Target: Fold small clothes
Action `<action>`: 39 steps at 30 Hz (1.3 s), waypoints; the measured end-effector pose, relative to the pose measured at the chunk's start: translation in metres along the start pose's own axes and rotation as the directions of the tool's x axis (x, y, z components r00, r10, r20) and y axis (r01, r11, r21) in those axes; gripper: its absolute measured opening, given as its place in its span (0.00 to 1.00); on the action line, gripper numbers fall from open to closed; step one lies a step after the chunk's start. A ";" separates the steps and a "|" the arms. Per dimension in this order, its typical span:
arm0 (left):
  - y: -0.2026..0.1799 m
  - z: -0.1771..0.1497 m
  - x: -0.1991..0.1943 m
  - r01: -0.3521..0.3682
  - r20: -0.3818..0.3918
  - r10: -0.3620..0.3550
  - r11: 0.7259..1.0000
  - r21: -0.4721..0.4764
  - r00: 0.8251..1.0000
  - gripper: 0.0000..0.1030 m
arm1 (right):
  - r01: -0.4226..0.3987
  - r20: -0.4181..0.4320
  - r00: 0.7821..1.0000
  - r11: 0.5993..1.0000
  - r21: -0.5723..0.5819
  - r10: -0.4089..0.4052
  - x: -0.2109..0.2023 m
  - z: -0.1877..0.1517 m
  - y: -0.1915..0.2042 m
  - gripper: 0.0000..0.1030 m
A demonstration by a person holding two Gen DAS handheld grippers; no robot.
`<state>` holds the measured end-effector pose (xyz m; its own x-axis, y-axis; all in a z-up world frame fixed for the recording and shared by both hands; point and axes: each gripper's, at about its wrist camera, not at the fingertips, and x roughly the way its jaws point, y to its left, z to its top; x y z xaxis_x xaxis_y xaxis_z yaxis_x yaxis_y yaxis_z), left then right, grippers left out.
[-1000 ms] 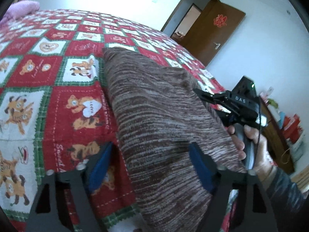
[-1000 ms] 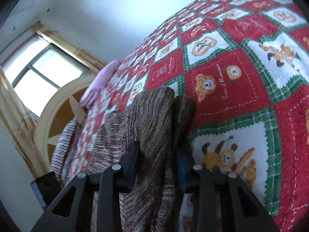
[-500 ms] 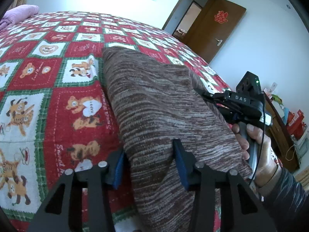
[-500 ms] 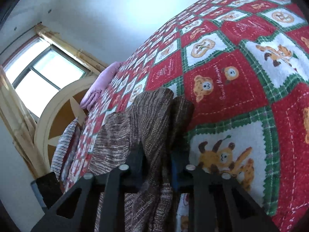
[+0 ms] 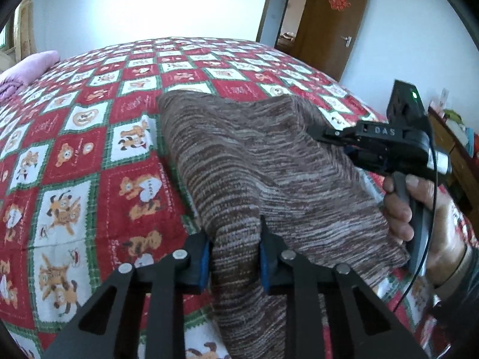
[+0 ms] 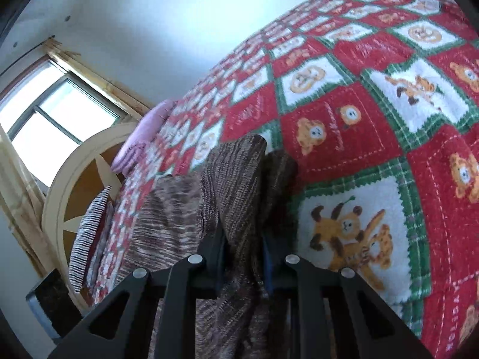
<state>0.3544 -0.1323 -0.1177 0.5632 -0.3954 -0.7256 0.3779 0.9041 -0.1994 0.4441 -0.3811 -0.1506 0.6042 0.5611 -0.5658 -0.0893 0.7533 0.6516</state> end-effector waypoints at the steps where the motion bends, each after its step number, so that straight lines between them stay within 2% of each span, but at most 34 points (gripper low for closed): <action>1: 0.001 -0.001 -0.003 0.004 0.001 -0.004 1.000 -0.004 1.000 0.25 | -0.006 0.008 1.000 1.000 0.001 0.006 -0.003 -0.001 0.002 0.19; 6: 0.000 -0.003 -0.020 0.014 0.012 -0.013 1.000 -0.008 1.000 0.25 | -0.012 0.020 1.000 1.000 -0.015 0.012 -0.012 -0.012 0.021 0.19; 10: 0.002 -0.011 -0.038 0.016 0.023 -0.016 1.000 -0.010 1.000 0.24 | -0.047 0.025 0.999 0.999 -0.026 0.047 -0.021 -0.025 0.039 0.19; 18: 0.023 -0.034 -0.085 0.018 0.069 -0.014 0.998 -0.059 0.998 0.24 | -0.094 0.000 0.996 0.994 -0.057 0.094 -0.022 -0.062 0.075 0.19; 30: 0.070 -0.078 -0.142 -0.021 0.127 0.038 0.992 -0.127 0.991 0.24 | -0.180 -0.076 0.982 0.977 -0.117 0.172 0.006 -0.102 0.141 0.19; 39: 0.105 -0.117 -0.184 -0.075 0.154 0.109 0.974 -0.212 0.982 0.24 | -0.264 -0.167 0.957 0.951 -0.158 0.238 0.046 -0.134 0.197 0.19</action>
<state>0.2047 0.0540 -0.0818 0.7077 -0.3147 -0.6325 0.1704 0.9449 -0.2794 0.3485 -0.1608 -0.1155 0.4250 0.7733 -0.4705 -0.3699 0.6228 0.6895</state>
